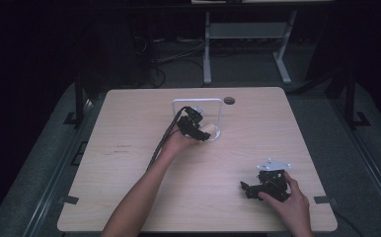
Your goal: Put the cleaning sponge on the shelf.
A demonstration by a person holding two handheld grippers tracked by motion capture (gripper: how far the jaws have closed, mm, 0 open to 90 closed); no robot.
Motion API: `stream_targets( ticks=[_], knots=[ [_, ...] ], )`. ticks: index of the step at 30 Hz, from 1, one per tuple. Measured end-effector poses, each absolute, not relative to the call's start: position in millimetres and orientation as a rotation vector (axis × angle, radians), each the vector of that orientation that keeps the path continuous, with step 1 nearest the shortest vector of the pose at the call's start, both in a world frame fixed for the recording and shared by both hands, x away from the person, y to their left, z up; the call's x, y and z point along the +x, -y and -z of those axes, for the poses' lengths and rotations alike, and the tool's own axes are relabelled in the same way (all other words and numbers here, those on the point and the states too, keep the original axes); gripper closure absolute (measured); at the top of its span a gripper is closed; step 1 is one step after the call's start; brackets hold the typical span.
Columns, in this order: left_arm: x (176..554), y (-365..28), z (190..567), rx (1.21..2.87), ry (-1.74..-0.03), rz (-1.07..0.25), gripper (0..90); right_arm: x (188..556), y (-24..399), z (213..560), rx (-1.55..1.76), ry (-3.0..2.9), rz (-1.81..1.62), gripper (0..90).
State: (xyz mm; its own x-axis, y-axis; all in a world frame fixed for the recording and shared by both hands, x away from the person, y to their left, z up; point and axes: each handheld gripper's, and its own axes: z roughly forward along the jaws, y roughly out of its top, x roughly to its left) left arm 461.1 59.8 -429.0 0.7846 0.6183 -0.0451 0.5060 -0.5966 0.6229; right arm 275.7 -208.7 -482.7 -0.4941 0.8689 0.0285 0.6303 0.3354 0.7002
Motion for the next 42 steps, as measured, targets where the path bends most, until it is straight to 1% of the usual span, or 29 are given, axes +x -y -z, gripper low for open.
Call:
stream_targets(
  ticks=[2, 5, 7, 8, 12, 13, 14, 16, 18, 19, 30, 37, 42],
  knots=[
    [457, -64, 423, 2.331, -0.834, -0.235, 36.5, 276, 209, 483, 1.329, -2.255, -0.943, 0.9],
    [451, -72, 415, 2.322, -0.817, -0.235, 40.9, 276, 209, 483, 1.328, -2.255, -0.946, 0.9],
    [448, -78, 410, 2.318, -0.801, -0.240, 46.5, 276, 209, 483, 1.331, -2.255, -0.946, 0.9],
    [445, -81, 408, 2.311, -0.807, -0.234, 47.9, 276, 209, 483, 1.329, -2.254, -0.948, 0.9],
    [439, -88, 403, 2.294, -0.795, -0.218, 59.6, 276, 209, 483, 1.329, -2.254, -0.945, 0.9],
    [436, -91, 401, 2.285, -0.791, -0.208, 59.6, 276, 209, 483, 1.329, -2.253, -0.944, 0.9],
    [432, -94, 399, 2.277, -0.777, -0.187, 69.1, 276, 209, 483, 1.329, -2.254, -0.945, 0.9],
    [429, -95, 399, 2.284, -0.757, -0.169, 76.2, 276, 209, 483, 1.329, -2.254, -0.945, 0.9],
    [426, -95, 399, 2.285, -0.750, -0.156, 85.6, 276, 209, 483, 1.329, -2.255, -0.945, 0.9],
    [422, -94, 400, 2.276, -0.735, -0.123, 89.0, 276, 209, 483, 1.329, -2.254, -0.945, 0.9],
    [404, -78, 426, 2.293, -0.693, -0.084, 90.0, 276, 209, 483, 1.327, -2.255, -0.942, 0.9],
    [406, -72, 442, 2.290, -0.719, -0.079, 90.0, 276, 209, 483, 1.327, -2.255, -0.942, 0.9],
    [412, -71, 447, 2.302, -0.720, -0.103, 90.0, 276, 209, 483, 1.327, -2.255, -0.942, 0.9]
  ],
)
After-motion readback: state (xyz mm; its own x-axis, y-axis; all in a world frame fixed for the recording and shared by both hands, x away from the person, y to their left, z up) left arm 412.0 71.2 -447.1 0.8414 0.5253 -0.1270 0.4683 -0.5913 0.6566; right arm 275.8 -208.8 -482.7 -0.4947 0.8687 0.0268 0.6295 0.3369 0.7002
